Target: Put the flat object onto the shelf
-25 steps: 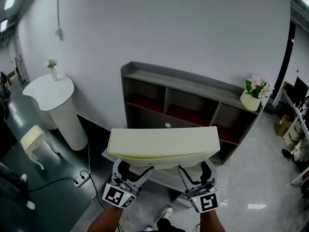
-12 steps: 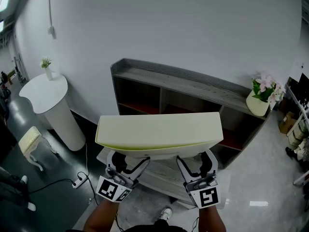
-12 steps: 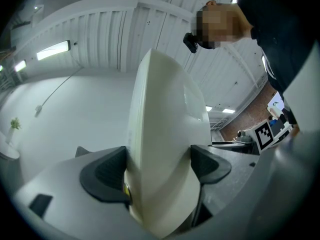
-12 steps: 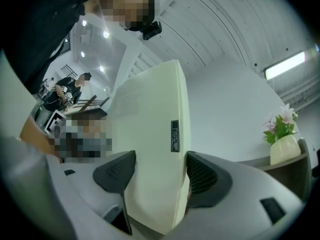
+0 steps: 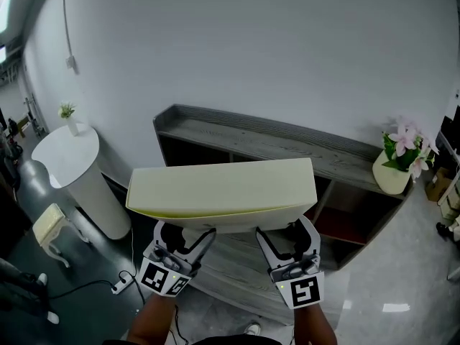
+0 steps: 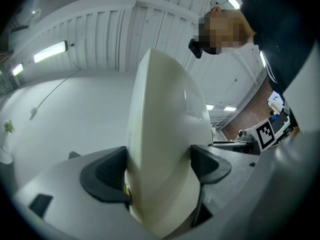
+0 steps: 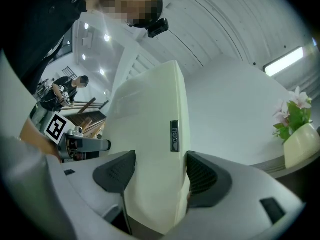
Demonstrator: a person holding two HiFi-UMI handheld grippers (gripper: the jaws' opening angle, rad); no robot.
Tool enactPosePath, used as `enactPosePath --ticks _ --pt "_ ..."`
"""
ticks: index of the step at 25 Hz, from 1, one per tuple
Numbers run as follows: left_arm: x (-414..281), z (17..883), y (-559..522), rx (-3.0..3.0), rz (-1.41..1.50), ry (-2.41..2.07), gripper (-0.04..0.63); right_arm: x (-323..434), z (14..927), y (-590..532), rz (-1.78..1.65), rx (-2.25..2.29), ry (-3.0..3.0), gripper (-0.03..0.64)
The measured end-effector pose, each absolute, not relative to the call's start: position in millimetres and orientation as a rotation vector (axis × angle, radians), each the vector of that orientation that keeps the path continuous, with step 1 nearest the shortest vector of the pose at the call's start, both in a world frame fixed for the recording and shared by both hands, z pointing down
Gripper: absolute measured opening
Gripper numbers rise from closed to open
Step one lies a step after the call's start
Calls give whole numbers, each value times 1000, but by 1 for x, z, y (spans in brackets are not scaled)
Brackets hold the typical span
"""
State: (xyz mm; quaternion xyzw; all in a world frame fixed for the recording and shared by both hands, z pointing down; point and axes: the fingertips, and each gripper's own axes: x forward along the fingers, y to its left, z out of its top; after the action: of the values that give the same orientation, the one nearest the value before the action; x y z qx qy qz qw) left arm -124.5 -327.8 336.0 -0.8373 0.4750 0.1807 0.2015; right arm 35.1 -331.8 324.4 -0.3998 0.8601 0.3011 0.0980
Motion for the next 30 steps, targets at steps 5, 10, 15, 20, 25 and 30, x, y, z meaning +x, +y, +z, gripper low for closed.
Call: enactPosePath --ticks 5,10,15,20,25,30 --pt "-121 322 -350 -2311 508 1317 403 39 310 -354 909 -1177 2503 324" --pt "-122 307 -369 -2329 488 1277 403 38 302 -370 895 -1219 2491 324" --pt "-126 288 -392 -2361 490 1207 403 35 285 -385 882 -1283 2437 324" --pt "-127 266 -407 -2390 521 1119 403 35 257 -388 879 -1327 2328 324" --pt "-128 233 -407 -2379 543 1015 403 34 232 -380 890 -1388 2274 324" --pt "-122 203 -420 -2385 567 977 403 38 201 -387 942 -1456 2226 325"
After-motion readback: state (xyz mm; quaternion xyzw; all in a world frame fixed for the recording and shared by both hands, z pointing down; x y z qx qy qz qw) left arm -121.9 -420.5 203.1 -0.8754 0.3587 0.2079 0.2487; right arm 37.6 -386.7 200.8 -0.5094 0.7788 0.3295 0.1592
